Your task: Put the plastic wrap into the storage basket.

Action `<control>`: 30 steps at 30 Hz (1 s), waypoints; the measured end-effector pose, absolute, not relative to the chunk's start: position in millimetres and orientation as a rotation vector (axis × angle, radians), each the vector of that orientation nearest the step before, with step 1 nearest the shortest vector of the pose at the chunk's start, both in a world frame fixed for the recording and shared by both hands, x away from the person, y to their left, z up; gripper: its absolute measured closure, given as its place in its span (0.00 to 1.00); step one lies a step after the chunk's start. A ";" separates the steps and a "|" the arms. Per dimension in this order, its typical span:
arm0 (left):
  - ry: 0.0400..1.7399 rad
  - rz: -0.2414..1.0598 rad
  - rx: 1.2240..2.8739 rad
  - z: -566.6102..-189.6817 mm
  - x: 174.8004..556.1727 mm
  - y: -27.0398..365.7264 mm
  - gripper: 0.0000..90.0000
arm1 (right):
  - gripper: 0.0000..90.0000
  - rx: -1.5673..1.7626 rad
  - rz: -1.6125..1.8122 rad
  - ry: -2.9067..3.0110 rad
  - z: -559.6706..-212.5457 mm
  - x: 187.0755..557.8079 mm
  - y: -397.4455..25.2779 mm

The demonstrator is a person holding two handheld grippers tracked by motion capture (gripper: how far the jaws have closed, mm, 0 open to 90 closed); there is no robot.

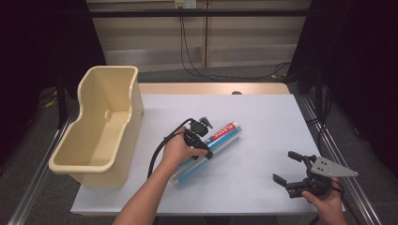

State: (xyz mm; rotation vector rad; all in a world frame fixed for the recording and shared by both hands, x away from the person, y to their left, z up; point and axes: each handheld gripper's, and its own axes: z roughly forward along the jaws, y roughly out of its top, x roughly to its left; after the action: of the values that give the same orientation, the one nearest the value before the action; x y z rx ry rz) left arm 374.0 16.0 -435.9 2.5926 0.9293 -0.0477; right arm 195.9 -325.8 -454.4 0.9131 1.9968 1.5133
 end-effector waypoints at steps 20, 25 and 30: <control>0.887 -0.030 2.692 -444.2 379.3 -9.6 0.35 | 0.01 0.914 1.510 2.001 -455.0 196.2 -325.8; 0.883 0.011 2.737 -441.8 375.8 -15.7 0.35 | 0.01 0.909 1.507 2.006 -455.3 196.3 -325.0; 1.014 -0.094 2.690 -440.8 375.7 -11.6 0.36 | 0.01 0.916 1.511 2.001 -455.3 196.2 -326.2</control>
State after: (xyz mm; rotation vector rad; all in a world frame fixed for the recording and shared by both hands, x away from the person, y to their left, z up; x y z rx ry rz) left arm 375.7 -11.6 -440.8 2.6896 1.0144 -0.0945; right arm 196.2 -326.2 -455.3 0.9158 2.0012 1.5108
